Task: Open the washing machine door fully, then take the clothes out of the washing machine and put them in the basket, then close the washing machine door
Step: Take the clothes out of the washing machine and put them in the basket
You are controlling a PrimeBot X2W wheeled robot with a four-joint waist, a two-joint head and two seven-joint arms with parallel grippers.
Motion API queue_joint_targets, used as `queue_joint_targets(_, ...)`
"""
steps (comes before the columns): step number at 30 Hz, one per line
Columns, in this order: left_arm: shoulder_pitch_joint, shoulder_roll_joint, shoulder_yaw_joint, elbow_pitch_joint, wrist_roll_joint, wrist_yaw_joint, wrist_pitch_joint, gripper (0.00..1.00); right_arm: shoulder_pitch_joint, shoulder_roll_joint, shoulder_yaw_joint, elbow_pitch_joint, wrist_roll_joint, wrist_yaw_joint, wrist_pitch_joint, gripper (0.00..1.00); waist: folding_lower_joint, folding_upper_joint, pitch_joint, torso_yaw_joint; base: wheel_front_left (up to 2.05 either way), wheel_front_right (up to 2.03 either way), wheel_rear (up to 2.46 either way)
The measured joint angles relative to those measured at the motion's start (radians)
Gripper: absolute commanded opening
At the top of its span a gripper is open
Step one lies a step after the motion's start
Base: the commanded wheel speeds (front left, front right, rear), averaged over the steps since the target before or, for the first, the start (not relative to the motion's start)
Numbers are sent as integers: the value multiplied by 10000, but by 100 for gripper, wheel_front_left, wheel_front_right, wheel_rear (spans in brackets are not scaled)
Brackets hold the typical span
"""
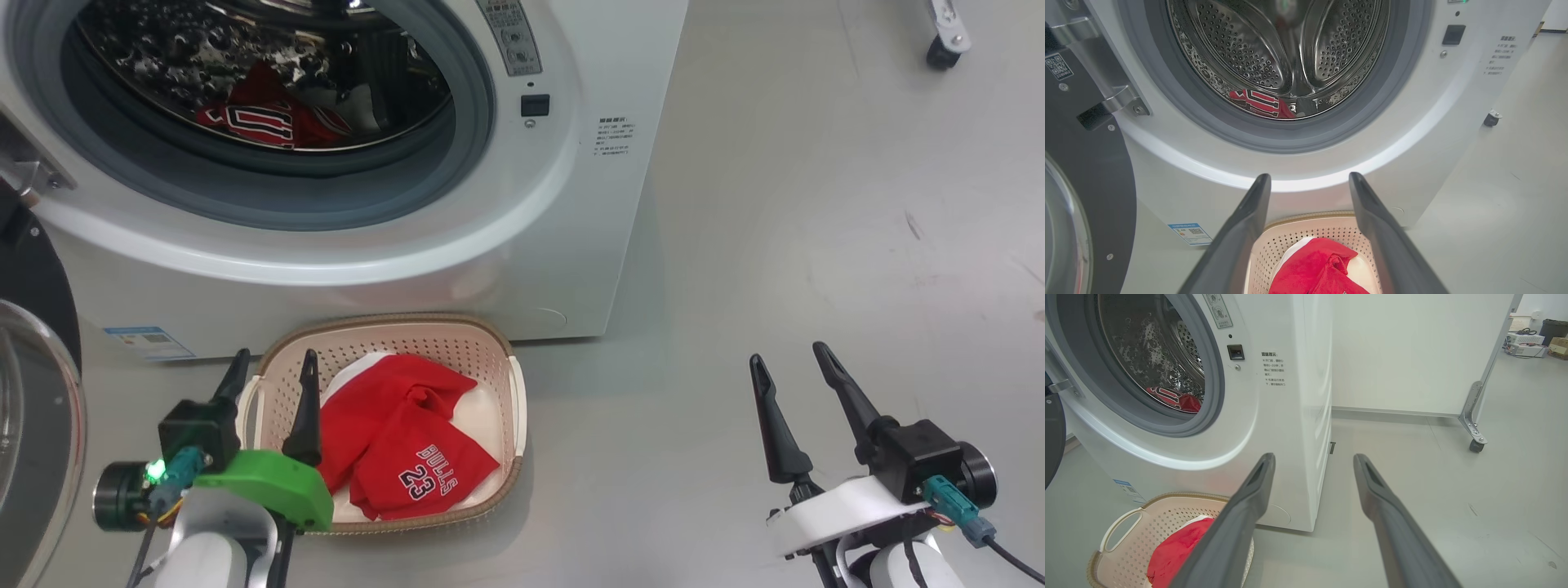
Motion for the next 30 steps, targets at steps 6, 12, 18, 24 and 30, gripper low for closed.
queue_joint_targets(6,-1234,-25,146,706,-270,-82,725,100,-473,8,86,-270,0,79,29,100,0,0,722,-163,0,0,0)
queue_joint_targets(12,-2809,174,213,1246,-320,-178,1593,100,-791,10,105,-431,0,86,27,100,0,0,1501,-397,0,0,0)
queue_joint_targets(18,-4728,769,224,1628,-52,-249,2594,100,-1222,31,150,-533,27,121,21,100,0,0,2446,-721,0,0,0)
queue_joint_targets(24,-6289,1509,270,1848,447,-247,3450,100,-1663,98,299,-556,182,176,-38,100,0,0,3265,-1041,0,0,0)
queue_joint_targets(30,-7795,2163,384,1954,884,-238,4088,100,-2171,115,445,-566,370,267,-151,100,0,0,4081,-1411,0,0,0)
